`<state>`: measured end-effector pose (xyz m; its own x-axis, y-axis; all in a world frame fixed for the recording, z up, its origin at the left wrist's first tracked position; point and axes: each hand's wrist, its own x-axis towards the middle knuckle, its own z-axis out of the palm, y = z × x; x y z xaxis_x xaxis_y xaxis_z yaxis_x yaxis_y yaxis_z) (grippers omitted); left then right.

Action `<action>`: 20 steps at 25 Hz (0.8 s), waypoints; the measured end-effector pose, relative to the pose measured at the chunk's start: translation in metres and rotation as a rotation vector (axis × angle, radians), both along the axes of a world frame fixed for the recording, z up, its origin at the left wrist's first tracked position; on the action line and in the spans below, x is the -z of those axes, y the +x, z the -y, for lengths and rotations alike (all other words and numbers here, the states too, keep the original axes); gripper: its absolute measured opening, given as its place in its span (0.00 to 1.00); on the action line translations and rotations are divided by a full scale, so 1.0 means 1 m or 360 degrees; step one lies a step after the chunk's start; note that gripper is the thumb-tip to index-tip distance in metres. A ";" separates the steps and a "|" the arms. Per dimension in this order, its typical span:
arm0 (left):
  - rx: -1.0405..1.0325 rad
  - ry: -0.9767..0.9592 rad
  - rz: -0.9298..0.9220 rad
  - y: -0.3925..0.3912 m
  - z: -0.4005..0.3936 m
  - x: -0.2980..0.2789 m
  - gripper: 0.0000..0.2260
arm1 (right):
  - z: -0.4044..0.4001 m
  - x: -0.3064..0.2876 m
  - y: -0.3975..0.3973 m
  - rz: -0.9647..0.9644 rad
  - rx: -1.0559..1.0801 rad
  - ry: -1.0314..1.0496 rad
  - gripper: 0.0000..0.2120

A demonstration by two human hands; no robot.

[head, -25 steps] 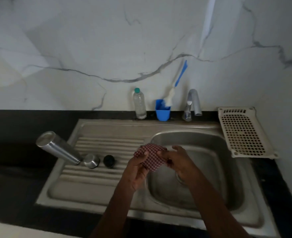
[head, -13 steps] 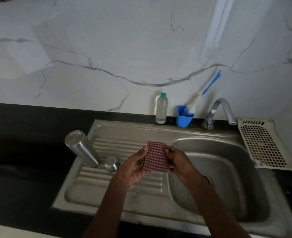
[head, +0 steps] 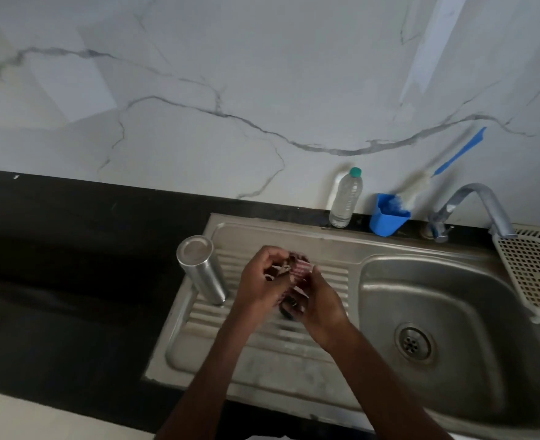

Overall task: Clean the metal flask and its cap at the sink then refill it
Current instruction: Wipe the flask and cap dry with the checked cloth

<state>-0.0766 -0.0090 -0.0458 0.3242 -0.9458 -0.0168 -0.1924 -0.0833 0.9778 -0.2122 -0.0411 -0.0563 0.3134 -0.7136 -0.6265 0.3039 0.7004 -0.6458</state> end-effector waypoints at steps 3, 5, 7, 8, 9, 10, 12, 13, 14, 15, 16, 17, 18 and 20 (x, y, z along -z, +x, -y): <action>0.0432 -0.0004 0.0579 0.005 -0.009 -0.012 0.29 | -0.002 -0.002 0.008 0.0633 0.0120 0.0310 0.33; 0.0488 -0.0132 0.0509 0.009 -0.022 -0.020 0.27 | 0.001 -0.004 0.007 0.0812 0.0149 0.0353 0.35; 0.0266 -0.0379 0.0343 0.016 -0.043 -0.022 0.19 | 0.003 -0.005 0.009 0.0871 0.0145 0.0317 0.37; 0.0107 -0.0468 0.0317 0.021 -0.056 -0.021 0.15 | 0.003 -0.005 0.010 0.0895 0.0156 0.0305 0.37; -0.0045 -0.0505 0.0319 0.025 -0.070 -0.015 0.11 | 0.002 -0.006 0.013 0.0898 0.0161 0.0288 0.36; -0.0191 -0.0493 0.0347 0.031 -0.085 -0.006 0.08 | 0.000 -0.006 0.017 0.0882 0.0172 0.0264 0.32; -0.0473 -0.0328 0.0418 0.044 -0.113 0.017 0.05 | -0.006 -0.005 0.023 0.0788 0.0154 0.0196 0.21; -0.0626 -0.0225 0.0396 0.050 -0.124 0.027 0.04 | -0.008 -0.006 0.027 0.0761 0.0133 0.0169 0.18; -0.0775 -0.0126 0.0345 0.057 -0.132 0.036 0.05 | -0.011 -0.006 0.031 0.0766 0.0097 0.0154 0.17; -0.0874 -0.0037 0.0261 0.063 -0.137 0.038 0.10 | -0.012 -0.006 0.035 0.0779 0.0080 0.0143 0.16; -0.0916 0.0049 0.0155 0.071 -0.136 0.040 0.17 | -0.013 -0.007 0.040 0.0762 0.0076 0.0126 0.17; -0.0887 0.0132 0.0058 0.077 -0.132 0.037 0.25 | -0.015 -0.008 0.044 0.0741 0.0072 0.0119 0.17; -0.0826 0.0186 -0.0002 0.084 -0.125 0.036 0.33 | -0.016 -0.007 0.047 0.0712 0.0064 0.0121 0.18; -0.0706 0.0221 -0.0057 0.092 -0.104 0.029 0.43 | -0.017 -0.008 0.053 0.0680 0.0055 0.0119 0.17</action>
<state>0.0158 0.0953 -0.0747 0.6937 -0.7041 -0.1519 -0.0748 -0.2802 0.9570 -0.1596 -0.0243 -0.0479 0.5327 -0.6858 -0.4959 0.5571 0.7252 -0.4046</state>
